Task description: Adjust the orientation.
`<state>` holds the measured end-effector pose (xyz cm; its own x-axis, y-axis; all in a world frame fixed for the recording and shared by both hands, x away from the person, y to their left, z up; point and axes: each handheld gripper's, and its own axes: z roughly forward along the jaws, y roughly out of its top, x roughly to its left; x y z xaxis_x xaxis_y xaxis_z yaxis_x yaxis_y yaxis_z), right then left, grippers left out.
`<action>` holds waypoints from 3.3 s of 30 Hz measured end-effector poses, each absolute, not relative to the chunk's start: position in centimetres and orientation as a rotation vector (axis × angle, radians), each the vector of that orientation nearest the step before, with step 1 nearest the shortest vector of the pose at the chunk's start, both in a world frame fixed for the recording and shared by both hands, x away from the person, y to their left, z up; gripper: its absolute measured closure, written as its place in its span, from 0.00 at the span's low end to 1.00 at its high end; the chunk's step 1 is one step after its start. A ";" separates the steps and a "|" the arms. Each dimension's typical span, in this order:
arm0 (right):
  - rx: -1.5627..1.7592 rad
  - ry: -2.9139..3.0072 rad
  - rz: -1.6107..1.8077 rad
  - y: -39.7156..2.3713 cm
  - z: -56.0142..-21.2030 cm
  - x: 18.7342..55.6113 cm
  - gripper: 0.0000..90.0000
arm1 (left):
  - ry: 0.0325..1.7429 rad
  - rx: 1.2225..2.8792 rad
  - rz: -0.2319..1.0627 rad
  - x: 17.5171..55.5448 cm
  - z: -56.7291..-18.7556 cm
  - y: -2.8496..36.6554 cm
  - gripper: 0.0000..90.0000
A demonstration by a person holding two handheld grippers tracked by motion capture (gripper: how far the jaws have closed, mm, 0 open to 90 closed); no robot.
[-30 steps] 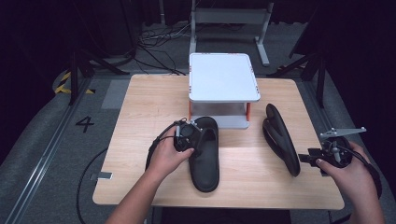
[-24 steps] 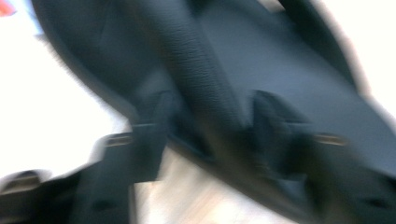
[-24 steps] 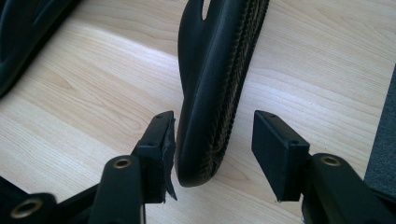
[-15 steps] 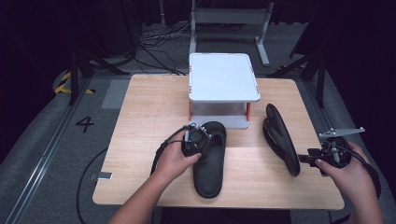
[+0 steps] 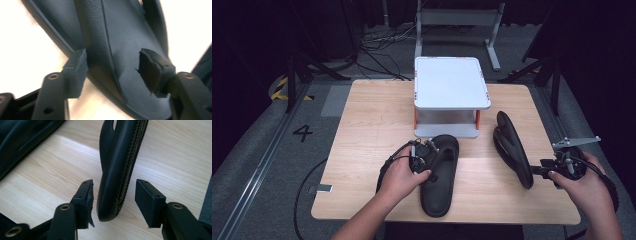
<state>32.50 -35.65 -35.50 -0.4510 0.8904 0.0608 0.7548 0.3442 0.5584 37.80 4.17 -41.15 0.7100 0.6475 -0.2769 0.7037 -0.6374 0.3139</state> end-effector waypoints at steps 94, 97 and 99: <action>1.599 2.478 0.764 -22.6 -36.3 39.4 0.72 | 1.035 2.637 -0.045 36.7 -41.7 11.9 0.48; 1.604 2.472 0.782 -22.1 -36.2 39.6 0.72 | 1.038 2.637 -0.046 36.7 -41.7 12.0 0.48; 1.604 2.471 0.811 -21.7 -36.1 39.8 0.72 | 1.036 2.636 -0.047 36.7 -41.7 12.0 0.48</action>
